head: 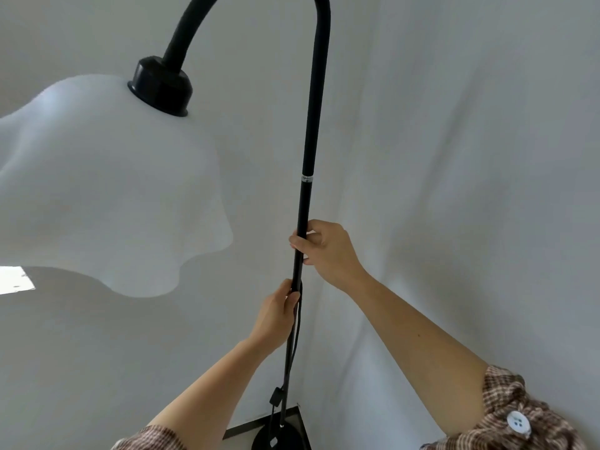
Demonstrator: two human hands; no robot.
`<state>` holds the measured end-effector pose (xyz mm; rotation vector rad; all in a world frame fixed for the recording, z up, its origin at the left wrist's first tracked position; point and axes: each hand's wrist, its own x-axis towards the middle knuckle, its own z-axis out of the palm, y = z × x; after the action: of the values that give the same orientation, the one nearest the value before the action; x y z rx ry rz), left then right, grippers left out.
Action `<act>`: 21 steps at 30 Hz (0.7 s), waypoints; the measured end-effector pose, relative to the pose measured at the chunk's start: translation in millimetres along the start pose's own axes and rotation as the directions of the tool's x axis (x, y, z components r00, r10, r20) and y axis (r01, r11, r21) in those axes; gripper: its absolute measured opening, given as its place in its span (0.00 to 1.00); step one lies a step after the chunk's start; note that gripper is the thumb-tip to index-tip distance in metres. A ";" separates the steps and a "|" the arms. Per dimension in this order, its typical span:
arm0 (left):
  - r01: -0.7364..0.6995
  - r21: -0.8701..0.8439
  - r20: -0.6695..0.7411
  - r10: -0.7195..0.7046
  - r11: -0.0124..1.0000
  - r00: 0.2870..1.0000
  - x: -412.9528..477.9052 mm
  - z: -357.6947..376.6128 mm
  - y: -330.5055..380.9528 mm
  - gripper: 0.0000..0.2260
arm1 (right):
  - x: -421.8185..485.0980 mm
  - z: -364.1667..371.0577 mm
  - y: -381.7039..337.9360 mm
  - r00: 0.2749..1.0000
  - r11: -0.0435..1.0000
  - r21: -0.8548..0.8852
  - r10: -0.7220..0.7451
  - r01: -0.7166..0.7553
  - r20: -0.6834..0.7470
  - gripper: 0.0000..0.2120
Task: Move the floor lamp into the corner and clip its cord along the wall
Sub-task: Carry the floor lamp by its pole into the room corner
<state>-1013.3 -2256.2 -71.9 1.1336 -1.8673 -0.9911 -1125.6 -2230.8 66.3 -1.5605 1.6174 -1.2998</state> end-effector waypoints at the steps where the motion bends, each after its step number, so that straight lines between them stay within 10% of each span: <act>1: 0.003 0.008 0.013 -0.003 1.000 1.000 1.6 -0.1 -0.6 0.09 | 1.1 -1.0 0.5 1.000 1.000 0.002 0.007 -0.007 0.003 0.06; 21: 0.114 0.088 -0.041 -0.111 0.990 0.993 -4.3 -25.7 -1.8 0.05 | 0.8 17.7 -5.1 0.988 0.998 -0.039 -0.047 0.053 0.150 0.07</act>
<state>-988.9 -2259.0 -63.0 1.3144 -1.8524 -0.9492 -1107.9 -2235.6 64.1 -1.6918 1.5310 -1.1516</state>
